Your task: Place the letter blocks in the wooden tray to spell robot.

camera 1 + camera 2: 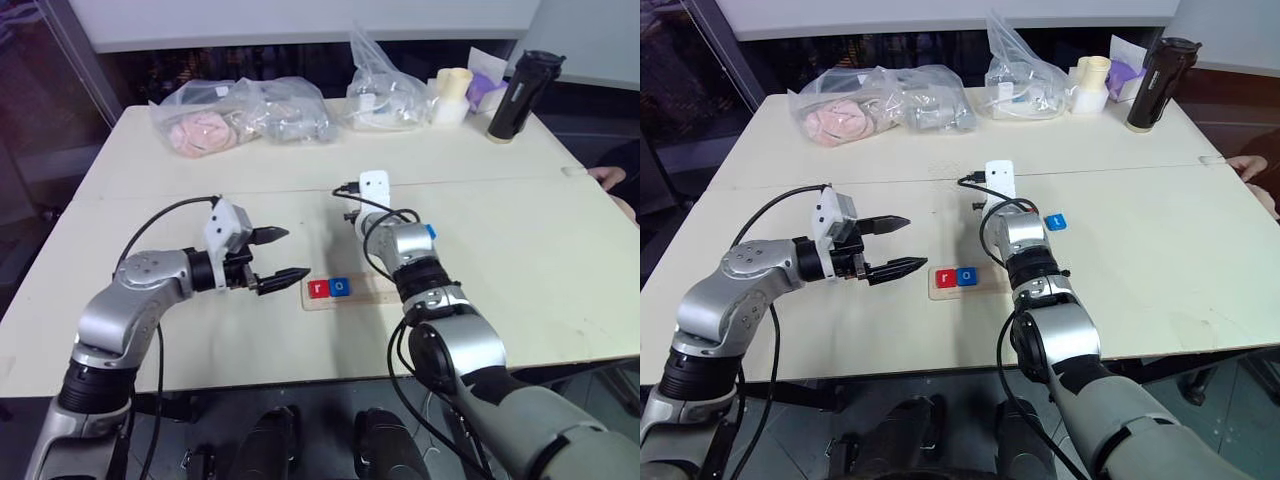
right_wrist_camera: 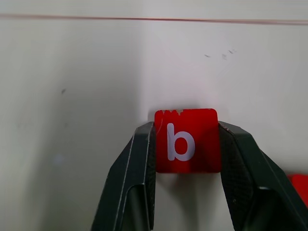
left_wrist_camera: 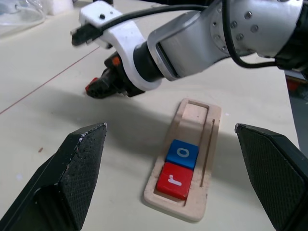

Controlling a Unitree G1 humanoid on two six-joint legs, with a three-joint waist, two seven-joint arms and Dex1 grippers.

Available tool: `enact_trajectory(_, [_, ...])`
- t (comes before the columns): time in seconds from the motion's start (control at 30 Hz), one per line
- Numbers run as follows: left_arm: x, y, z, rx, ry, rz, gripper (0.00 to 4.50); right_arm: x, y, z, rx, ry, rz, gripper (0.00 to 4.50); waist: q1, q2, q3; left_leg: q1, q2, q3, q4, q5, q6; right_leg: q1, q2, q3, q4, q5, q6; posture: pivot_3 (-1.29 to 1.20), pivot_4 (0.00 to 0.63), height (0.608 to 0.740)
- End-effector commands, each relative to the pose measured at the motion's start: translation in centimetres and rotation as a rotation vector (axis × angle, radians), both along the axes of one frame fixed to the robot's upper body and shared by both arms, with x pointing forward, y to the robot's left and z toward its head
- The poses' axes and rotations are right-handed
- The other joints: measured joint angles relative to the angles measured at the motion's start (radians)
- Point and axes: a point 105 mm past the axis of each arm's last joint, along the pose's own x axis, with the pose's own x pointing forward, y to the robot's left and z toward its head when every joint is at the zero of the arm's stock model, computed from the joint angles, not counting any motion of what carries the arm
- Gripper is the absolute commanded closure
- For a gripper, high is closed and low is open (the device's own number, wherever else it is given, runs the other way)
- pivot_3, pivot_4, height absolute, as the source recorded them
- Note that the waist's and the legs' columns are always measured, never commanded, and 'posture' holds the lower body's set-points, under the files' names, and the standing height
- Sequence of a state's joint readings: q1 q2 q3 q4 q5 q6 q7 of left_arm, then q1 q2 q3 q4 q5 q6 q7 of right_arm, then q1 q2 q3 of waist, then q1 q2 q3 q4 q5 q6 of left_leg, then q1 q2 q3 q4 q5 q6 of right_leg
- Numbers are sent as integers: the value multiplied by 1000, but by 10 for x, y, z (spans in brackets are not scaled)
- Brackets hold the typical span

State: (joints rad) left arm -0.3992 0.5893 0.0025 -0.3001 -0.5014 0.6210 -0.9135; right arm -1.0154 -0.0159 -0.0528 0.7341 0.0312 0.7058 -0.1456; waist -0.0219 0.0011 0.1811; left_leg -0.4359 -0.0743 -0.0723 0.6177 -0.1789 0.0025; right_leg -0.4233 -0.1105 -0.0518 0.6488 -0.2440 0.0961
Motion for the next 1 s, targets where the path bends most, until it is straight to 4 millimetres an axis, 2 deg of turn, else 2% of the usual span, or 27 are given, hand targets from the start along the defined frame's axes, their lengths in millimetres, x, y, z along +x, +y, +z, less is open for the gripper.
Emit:
enact_trajectory(0.03, [-3, -4, 6, 0, -23, -34, 0, -10, -11, 41, -32, -124, 46, 3315, 6, 0, 0, 0, 0, 0, -1, 0, 0, 0, 0, 0, 0, 0, 0, 0, 150, 725])
enact_trajectory(0.13, [-6, -7, 3, 2, -10, -65, 0, -39, -36, 48, -16, -104, 46, 3315, 11, 0, 0, -1, -1, 0, -2, 0, 0, -1, -1, 0, -1, 0, 0, 0, 150, 725])
enact_trajectory(0.27, [-8, -10, -7, 37, 14, -118, 0, -93, -79, 42, -23, -11, 2, 3315, 12, 0, 0, -1, -1, 0, -2, 0, 0, -1, -1, 0, -2, -1, 1, 0, 150, 725])
enact_trajectory(0.33, [-10, -9, -9, 47, 18, -140, 0, -113, -91, 40, -12, 24, -8, 3315, 7, 0, 0, -1, -1, 0, -2, 0, 0, -1, -1, 0, -1, -1, 0, 0, 150, 725])
enact_trajectory(0.47, [-13, -7, -10, 50, 27, -177, 0, -141, -110, 32, -21, 34, -30, 3315, 6, 0, 0, -1, 3, 1, -2, 0, 0, -3, -2, 0, -1, -4, -5, 0, 150, 725])
enact_trajectory(0.67, [-13, -7, -10, 51, 26, -204, 0, -162, -116, 9, -19, 92, -52, 3315, 11, 0, 0, -2, 2, 1, -2, 0, 0, -2, -3, -1, -3, -5, -5, 0, 150, 725])
enact_trajectory(0.8, [-10, -9, -9, 50, 19, -200, 0, -164, -110, -1, 17, 117, -60, 3315, 10, 0, 1, -2, 2, 1, -2, 0, 0, -2, -4, -1, -3, -4, -5, 0, 150, 725])
enact_trajectory(0.93, [-11, -8, -9, 51, 22, -195, 0, -166, -113, -12, 13, 163, -78, 3315, 11, 0, 1, -2, 2, 1, -2, 0, 0, -2, -3, -1, -3, -4, -5, 0, 150, 725])
enact_trajectory(0.97, [-11, -7, -10, 53, 23, -194, 0, -165, -115, -11, 19, 160, -81, 2227, 11, 0, 1, -2, 2, 1, -2, 0, 0, -2, -3, -1, -3, -4, -5, 0, 150, 725])
enact_trajectory(1.0, [-11, -7, -10, 55, 23, -191, 0, -164, -116, -7, 20, 154, -67, 1809, 11, 0, 1, -2, 2, 1, -2, 0, 0, -2, -3, -1, -3, -4, -5, 0, 150, 725])
